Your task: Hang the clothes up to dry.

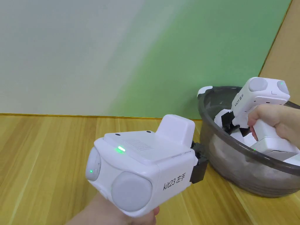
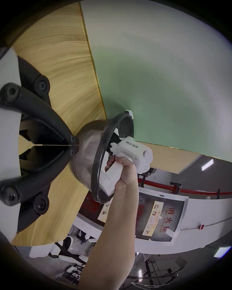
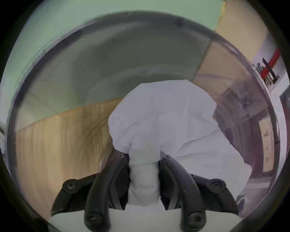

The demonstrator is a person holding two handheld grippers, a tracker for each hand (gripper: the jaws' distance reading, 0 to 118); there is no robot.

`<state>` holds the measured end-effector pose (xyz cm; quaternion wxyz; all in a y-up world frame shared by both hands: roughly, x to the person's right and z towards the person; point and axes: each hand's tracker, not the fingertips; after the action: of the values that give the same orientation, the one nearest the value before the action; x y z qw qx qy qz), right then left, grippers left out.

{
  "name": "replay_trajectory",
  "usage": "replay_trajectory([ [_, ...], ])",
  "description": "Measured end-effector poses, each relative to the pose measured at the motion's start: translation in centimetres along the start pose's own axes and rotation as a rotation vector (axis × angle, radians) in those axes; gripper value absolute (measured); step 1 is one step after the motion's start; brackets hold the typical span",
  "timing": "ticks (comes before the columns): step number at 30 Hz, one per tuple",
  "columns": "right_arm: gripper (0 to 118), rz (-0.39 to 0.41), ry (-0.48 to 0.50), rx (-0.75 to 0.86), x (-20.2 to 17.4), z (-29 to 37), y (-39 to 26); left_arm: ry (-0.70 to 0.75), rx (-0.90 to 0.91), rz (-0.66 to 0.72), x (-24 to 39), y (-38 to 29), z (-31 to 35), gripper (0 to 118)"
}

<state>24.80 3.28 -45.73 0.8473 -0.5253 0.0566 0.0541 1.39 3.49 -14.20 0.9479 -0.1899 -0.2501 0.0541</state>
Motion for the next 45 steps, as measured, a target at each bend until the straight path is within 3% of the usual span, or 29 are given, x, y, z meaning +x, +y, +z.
replay_trajectory([
  [6,28,-0.073,0.007,0.225,2.2,9.8,0.5,0.038,0.012,-0.022,1.2,1.4,2.5,0],
  [11,28,-0.007,-0.002,0.563,2.4,24.5,-0.5,0.107,0.056,-0.085,3.5,3.4,5.5,0],
  [12,28,0.065,0.052,0.641,2.4,27.7,-1.0,0.108,0.063,-0.1,4.1,3.8,6.2,0],
  [14,28,-0.009,-0.007,0.67,2.2,33.2,-0.7,0.117,0.081,-0.089,5.2,4.7,7.6,0],
  [16,28,0.012,0.038,0.767,2.1,38.8,-1.3,0.113,0.1,-0.078,6.3,5.5,9.0,0],
  [18,28,0.008,0.014,0.862,1.6,43.8,-1.9,0.121,0.131,-0.093,7.5,6.2,10.5,0],
  [19,28,-0.038,-0.007,0.934,1.3,46.4,-2.5,0.13,0.14,-0.107,8.1,6.6,11.3,0],
  [22,28,-0.072,0.076,0.998,0.7,52.6,-4.7,0.148,0.171,-0.108,9.4,7.6,13.6,0],
  [24,28,-0.052,0.023,1.039,-0.4,55.6,-6.1,0.162,0.194,-0.089,10.1,8.0,15.1,0],
  [34,28,0.009,0.002,1.074,-8.0,60.5,-15.9,0.306,0.259,-0.091,11.7,7.9,22.7,0],
  [37,28,0.007,0.041,1.064,-11.7,60.3,-18.9,0.377,0.278,-0.089,11.5,7.0,25.2,0],
  [39,28,0.0,0.088,1.016,-13.2,59.3,-16.3,0.431,0.272,-0.087,11.2,6.3,26.9,0],
  [45,28,0.124,0.224,1.008,-22.6,58.1,-20.0,0.573,0.297,-0.054,9.3,3.0,32.9,0],
])
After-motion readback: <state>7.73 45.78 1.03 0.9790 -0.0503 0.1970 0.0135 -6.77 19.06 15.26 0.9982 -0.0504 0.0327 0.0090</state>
